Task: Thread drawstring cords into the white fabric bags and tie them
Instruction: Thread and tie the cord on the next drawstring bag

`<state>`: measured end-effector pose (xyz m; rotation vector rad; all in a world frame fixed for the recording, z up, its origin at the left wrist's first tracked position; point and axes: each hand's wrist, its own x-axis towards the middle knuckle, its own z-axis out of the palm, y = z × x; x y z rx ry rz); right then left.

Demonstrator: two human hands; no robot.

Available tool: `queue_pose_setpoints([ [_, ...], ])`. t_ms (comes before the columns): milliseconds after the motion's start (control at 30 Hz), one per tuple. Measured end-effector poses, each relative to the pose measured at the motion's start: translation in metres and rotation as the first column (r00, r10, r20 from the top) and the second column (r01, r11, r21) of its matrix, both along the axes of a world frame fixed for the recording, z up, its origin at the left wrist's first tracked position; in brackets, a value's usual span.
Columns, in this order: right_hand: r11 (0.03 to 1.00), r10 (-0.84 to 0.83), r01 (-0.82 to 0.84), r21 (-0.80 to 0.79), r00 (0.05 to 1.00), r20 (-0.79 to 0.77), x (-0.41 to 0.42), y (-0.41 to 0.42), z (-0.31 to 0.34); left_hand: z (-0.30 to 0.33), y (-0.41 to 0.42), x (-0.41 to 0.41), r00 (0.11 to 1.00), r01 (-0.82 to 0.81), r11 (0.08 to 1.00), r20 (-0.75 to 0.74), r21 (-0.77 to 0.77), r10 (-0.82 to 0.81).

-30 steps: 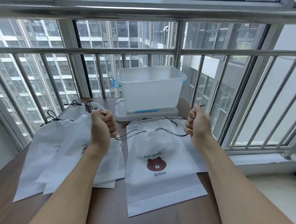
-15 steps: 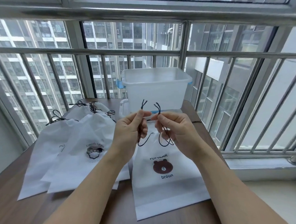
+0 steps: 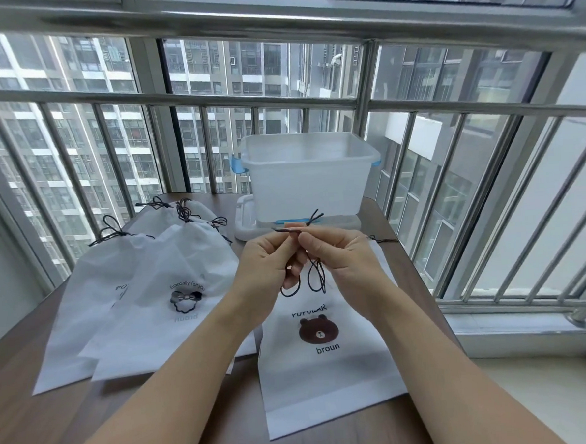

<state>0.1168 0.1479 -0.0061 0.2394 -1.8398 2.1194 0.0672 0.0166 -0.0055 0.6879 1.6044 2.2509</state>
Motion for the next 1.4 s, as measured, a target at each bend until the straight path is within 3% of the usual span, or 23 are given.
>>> queue_pose_setpoints([
  [167,0.992,-0.124,0.125,-0.025,0.992,0.032,-0.001,0.001,-0.002,0.001,-0.001,-0.004,0.978,0.171,0.984,0.111,0.045,-0.175],
  [333,0.994,-0.106,0.105,0.035,0.993,0.042,-0.001,0.000,-0.003,-0.002,0.003,-0.001,0.997,0.022,0.999,0.070,-0.028,-0.020],
  [500,0.998,-0.062,0.063,-0.017,0.997,0.050,-0.001,0.005,-0.002,0.001,0.002,-0.002,0.974,0.038,0.998,0.221,0.044,-0.047],
  [600,0.993,-0.081,0.087,-0.076,0.994,0.071,0.001,0.008,0.002,0.001,0.002,-0.004,0.974,0.032,0.998,0.222,0.057,-0.044],
  [767,0.984,-0.171,0.176,-0.023,0.977,0.126,0.001,0.009,0.003,0.005,-0.003,-0.007,0.957,0.154,0.986,0.239,0.066,-0.165],
  [1000,0.959,-0.275,0.269,-0.085,0.959,-0.073,0.009,0.006,0.013,0.002,-0.006,-0.013,0.974,0.133,0.990,0.180,0.038,-0.137],
  [1100,0.985,-0.159,0.167,0.046,0.976,-0.151,0.014,0.006,0.019,0.002,-0.006,-0.016,0.972,0.087,0.993,0.212,0.078,-0.102],
  [1200,0.960,-0.037,0.060,0.273,0.995,-0.087,0.014,0.004,0.015,0.003,-0.009,-0.020,0.952,0.079,0.985,0.280,0.153,-0.120],
  [1400,0.883,-0.103,0.100,0.458,0.994,-0.019,0.007,0.003,0.004,0.004,-0.017,-0.026,0.954,0.105,0.988,0.269,0.113,-0.132],
])
